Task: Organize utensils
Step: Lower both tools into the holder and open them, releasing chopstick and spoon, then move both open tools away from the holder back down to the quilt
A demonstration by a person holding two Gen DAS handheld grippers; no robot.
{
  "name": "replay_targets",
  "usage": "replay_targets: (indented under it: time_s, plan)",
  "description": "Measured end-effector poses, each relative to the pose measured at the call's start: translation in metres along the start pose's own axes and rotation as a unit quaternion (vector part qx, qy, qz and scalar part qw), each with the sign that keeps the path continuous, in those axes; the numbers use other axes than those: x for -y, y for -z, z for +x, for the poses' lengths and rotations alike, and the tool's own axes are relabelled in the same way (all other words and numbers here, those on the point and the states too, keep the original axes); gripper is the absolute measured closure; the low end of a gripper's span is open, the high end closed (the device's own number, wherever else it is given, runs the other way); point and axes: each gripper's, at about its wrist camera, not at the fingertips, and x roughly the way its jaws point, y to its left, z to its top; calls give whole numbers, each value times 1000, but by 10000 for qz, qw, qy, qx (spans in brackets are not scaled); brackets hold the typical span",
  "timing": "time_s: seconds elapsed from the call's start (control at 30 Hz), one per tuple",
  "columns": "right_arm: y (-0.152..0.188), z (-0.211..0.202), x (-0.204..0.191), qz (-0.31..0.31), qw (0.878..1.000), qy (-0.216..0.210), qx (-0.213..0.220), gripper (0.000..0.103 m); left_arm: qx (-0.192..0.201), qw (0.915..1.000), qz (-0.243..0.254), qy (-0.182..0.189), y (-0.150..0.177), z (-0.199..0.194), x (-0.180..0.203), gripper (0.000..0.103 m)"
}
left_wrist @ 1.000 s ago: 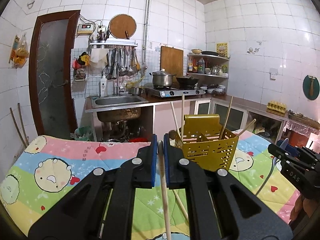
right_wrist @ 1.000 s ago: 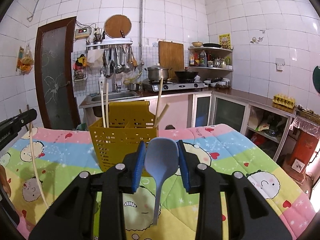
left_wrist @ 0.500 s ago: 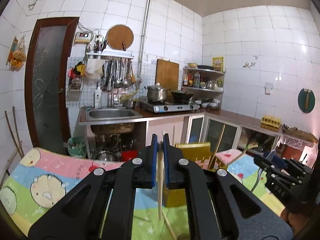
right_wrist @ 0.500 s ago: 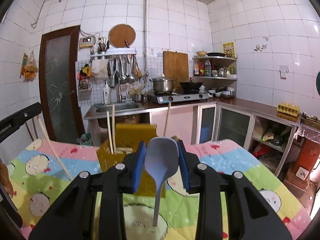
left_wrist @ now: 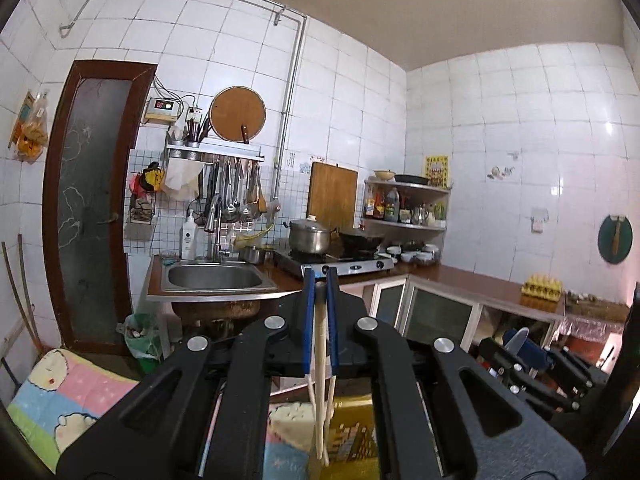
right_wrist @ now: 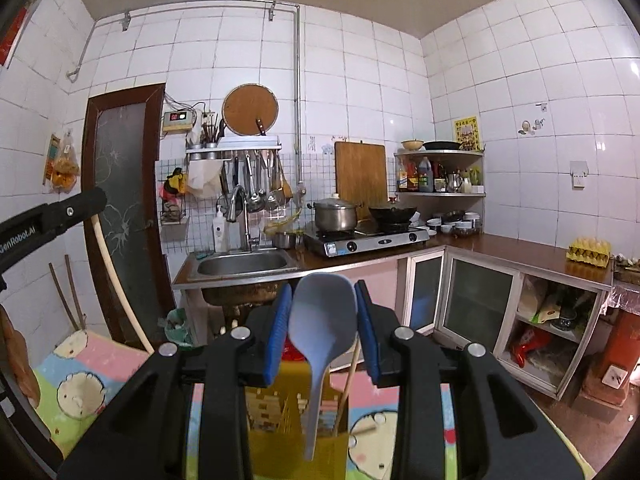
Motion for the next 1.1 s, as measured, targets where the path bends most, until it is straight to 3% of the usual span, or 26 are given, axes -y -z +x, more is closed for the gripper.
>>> replay_targets:
  time_s: [0.23,0.57,0.93,0.97,1.0,1.03,1.07,1.1]
  plan:
    - [0,37,6,53,9999,127,-63,71,-100,9998,-140,69,5,38,7,99]
    - [43,79,19,32,9989,165,-427,71,-850,9964,20,43,79,88,9,99]
    - [71,97,19,-281,9937,245,-1061,70,-1420,9898,135,-62,115,93,-12,97]
    - [73,100,20,-306,9919,233,-1213,65,-1450,9893,128,-84,114,89,-15,92]
    - [72,101,21,-311,9909,250,-1288,53,-1458,9892,120,-101,113,85,-16,77]
    - [70,98,23,-285,9904,289,-1324,47,-1441,9894,111,-144,111,80,-17,67]
    - [68,94,24,-254,9905,286,-1323,41,-1395,9899,108,-223,107,74,-20,46]
    - [63,88,26,-219,9907,270,-1317,41,-1327,9906,120,-320,103,66,-23,34]
